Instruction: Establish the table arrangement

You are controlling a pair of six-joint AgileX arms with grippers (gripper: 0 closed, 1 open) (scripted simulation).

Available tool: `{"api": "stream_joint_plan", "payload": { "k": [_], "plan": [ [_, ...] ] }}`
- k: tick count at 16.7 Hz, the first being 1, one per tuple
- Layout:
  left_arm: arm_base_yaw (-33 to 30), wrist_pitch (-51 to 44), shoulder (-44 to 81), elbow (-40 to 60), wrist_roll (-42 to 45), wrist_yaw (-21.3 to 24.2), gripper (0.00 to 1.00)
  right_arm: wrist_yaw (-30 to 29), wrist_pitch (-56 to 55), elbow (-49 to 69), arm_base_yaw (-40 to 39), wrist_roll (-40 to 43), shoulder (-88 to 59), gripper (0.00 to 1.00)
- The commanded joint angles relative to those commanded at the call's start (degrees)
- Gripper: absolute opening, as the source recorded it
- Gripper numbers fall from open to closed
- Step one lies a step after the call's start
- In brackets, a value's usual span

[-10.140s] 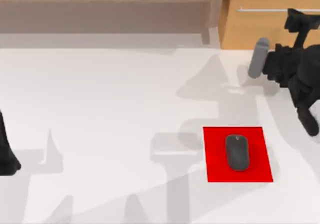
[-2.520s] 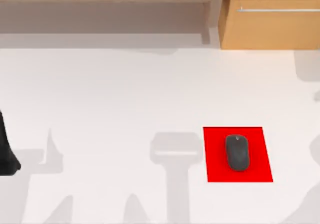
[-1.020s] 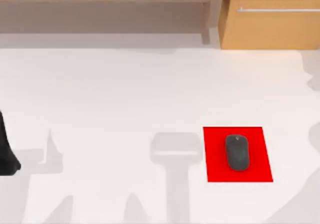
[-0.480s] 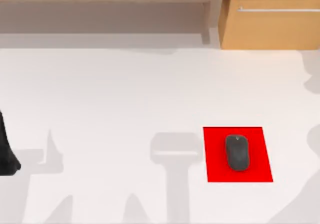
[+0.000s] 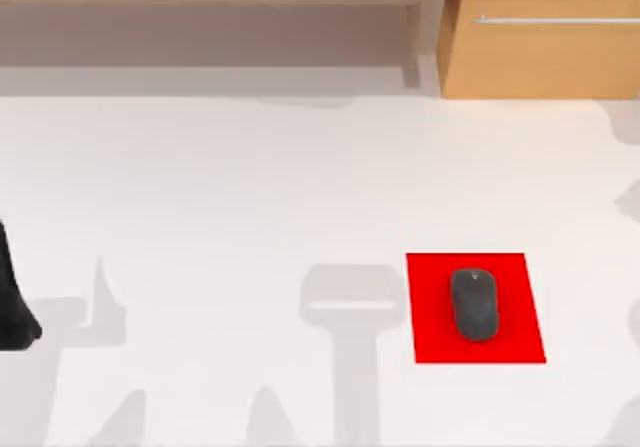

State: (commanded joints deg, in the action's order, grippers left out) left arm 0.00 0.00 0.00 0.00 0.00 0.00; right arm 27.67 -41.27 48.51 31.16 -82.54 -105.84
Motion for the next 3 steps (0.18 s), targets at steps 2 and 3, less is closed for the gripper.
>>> {"api": "stream_joint_plan", "payload": {
  "k": [2, 3],
  "plan": [
    [0.00, 0.00, 0.00, 0.00, 0.00, 0.00, 1.00, 0.50, -0.20, -1.54, 0.47, 0.08, 0.53, 1.00],
    [0.00, 0.00, 0.00, 0.00, 0.00, 0.00, 1.00, 0.55, -0.22, -1.70, 0.52, 0.08, 0.57, 1.00]
  ]
}}
